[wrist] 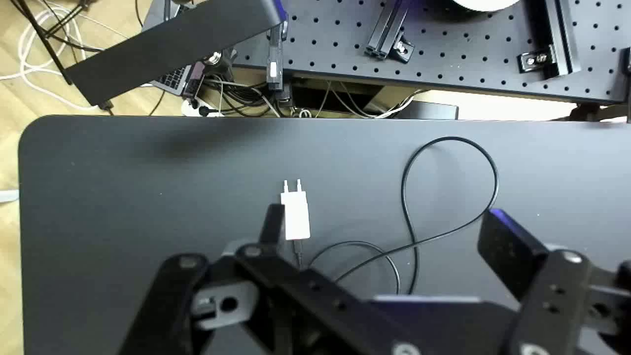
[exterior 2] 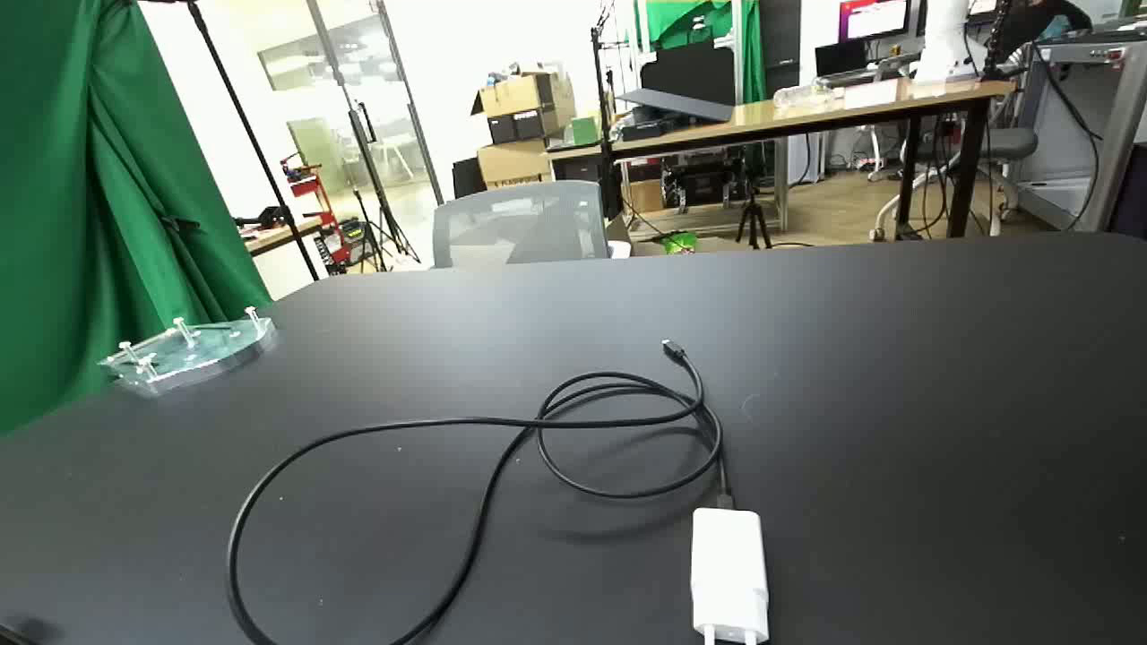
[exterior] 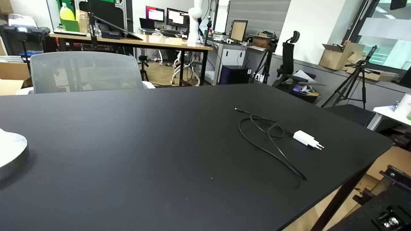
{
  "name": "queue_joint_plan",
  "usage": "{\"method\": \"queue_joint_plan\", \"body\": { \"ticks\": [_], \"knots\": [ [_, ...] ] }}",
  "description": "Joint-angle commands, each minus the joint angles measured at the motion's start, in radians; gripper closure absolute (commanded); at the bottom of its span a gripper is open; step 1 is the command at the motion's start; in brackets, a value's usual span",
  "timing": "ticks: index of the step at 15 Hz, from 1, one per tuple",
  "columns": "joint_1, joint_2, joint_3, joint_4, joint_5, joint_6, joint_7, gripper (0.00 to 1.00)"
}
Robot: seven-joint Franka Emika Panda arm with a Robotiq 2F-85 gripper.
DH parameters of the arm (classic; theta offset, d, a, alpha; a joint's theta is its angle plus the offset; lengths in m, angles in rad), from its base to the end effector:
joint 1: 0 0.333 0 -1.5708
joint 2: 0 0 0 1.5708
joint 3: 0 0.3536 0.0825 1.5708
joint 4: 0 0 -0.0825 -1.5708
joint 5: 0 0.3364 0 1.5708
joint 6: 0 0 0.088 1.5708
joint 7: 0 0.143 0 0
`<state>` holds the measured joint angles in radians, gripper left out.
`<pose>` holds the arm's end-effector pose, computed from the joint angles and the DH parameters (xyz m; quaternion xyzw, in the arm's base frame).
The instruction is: Move the charger to the left then move part of the cable to the right
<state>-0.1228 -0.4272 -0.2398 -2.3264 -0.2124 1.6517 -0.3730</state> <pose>0.2928 -0.1515 0.4941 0.9894 0.0438 -0.1381 0.0071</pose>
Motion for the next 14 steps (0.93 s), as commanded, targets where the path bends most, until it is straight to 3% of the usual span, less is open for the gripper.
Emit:
{"method": "queue_joint_plan", "body": {
  "ticks": [1,13,14],
  "knots": [
    [-0.003,0.002,0.003,0.001,0.001,0.0,-0.001,0.0],
    [-0.003,0.0,0.003,0.001,0.001,0.001,-0.001,0.0],
    [-0.006,-0.014,0.005,-0.011,0.005,0.047,0.025,0.0]
  ]
}}
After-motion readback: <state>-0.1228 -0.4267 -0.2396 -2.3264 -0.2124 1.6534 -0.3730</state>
